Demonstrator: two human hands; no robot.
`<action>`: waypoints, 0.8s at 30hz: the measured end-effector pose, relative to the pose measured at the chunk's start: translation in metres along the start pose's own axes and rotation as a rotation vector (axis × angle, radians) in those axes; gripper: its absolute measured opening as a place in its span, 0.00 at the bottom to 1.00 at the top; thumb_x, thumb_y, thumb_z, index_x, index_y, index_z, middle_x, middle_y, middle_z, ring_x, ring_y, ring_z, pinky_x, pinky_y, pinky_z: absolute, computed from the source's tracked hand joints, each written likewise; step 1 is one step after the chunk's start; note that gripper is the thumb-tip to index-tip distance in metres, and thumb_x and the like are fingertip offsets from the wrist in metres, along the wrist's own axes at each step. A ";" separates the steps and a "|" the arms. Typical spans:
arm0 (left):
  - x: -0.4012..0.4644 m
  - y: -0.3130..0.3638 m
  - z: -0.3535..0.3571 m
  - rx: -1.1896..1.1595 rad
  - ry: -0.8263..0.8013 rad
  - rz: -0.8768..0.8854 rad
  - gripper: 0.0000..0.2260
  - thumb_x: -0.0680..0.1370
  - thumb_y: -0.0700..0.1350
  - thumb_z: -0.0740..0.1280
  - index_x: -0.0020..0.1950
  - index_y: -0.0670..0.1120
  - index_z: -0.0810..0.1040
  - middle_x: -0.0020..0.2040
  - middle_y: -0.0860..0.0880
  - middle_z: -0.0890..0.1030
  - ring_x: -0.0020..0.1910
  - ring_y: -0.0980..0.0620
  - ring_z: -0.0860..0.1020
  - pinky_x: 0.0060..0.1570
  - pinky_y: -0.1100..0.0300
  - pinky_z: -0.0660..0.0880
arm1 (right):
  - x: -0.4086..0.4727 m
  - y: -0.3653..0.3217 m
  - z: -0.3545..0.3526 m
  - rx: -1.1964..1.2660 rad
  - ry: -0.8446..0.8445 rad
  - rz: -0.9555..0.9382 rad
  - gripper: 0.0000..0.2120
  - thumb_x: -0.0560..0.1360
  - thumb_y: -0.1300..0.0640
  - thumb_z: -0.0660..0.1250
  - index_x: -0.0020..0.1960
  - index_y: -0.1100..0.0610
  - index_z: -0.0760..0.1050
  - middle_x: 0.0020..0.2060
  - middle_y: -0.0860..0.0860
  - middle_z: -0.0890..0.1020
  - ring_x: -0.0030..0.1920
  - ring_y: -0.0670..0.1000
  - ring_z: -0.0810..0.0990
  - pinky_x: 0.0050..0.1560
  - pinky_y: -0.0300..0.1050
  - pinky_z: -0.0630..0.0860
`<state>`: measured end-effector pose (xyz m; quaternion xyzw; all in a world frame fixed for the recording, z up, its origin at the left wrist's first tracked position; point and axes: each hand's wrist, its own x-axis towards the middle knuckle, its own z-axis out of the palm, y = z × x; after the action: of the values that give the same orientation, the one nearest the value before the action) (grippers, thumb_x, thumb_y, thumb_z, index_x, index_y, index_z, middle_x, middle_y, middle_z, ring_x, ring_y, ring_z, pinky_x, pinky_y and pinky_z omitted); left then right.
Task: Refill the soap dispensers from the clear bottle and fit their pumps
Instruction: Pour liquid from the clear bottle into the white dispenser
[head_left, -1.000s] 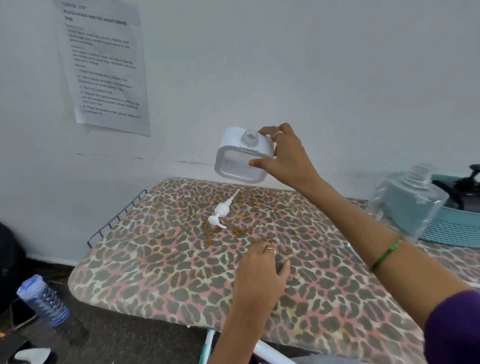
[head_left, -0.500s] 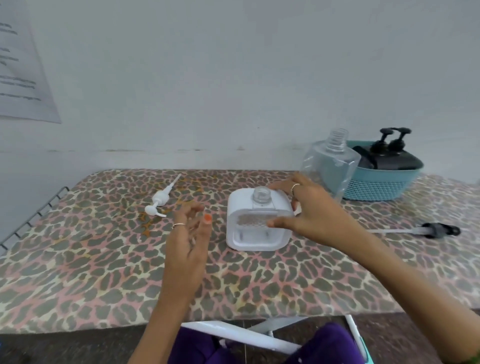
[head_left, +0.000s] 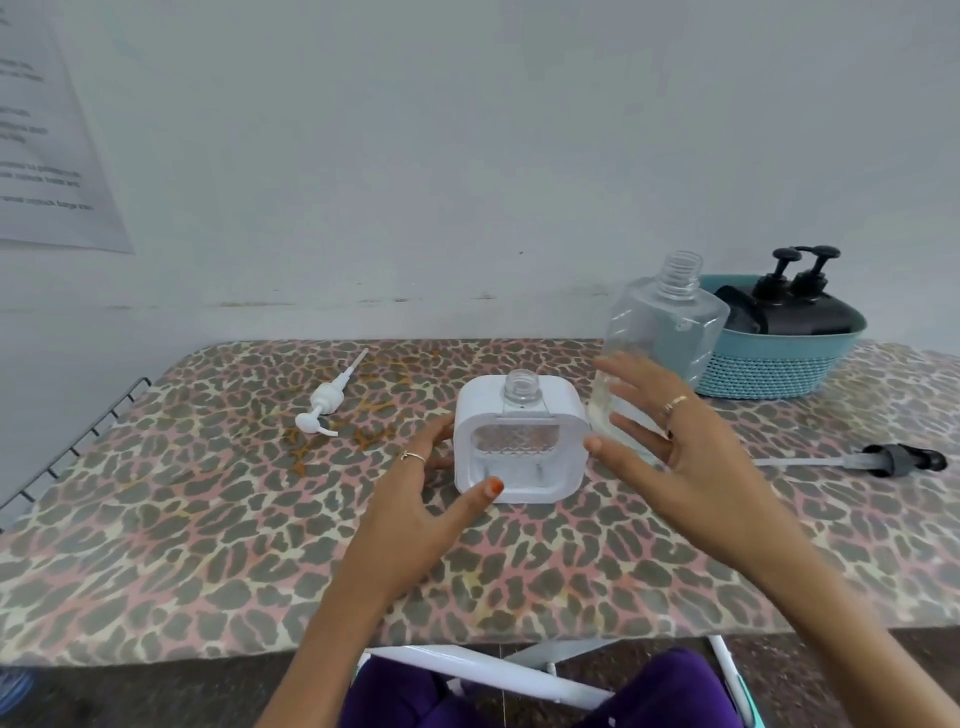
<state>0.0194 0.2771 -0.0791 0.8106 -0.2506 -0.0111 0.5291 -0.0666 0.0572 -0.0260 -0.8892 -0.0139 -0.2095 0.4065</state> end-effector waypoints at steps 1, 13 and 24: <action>0.000 0.001 0.000 0.004 0.001 -0.008 0.28 0.69 0.66 0.69 0.64 0.69 0.61 0.55 0.70 0.73 0.53 0.76 0.72 0.47 0.79 0.70 | -0.007 0.001 0.000 0.044 0.005 -0.006 0.28 0.71 0.41 0.67 0.69 0.34 0.62 0.73 0.38 0.63 0.71 0.39 0.64 0.69 0.46 0.68; 0.000 -0.003 0.004 0.082 0.030 -0.013 0.28 0.72 0.53 0.71 0.66 0.63 0.60 0.53 0.70 0.70 0.51 0.77 0.71 0.43 0.76 0.70 | -0.027 0.030 -0.015 0.218 0.391 0.196 0.29 0.74 0.56 0.70 0.71 0.44 0.65 0.63 0.38 0.73 0.65 0.39 0.72 0.61 0.52 0.76; 0.002 -0.011 0.007 0.196 0.077 0.038 0.27 0.72 0.55 0.71 0.68 0.59 0.65 0.57 0.62 0.73 0.51 0.68 0.72 0.41 0.76 0.70 | 0.040 0.045 0.004 0.140 0.372 0.265 0.36 0.67 0.48 0.77 0.68 0.52 0.61 0.55 0.47 0.76 0.54 0.46 0.76 0.51 0.34 0.68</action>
<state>0.0239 0.2742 -0.0913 0.8535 -0.2454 0.0546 0.4565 -0.0203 0.0245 -0.0455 -0.7991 0.1637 -0.3130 0.4865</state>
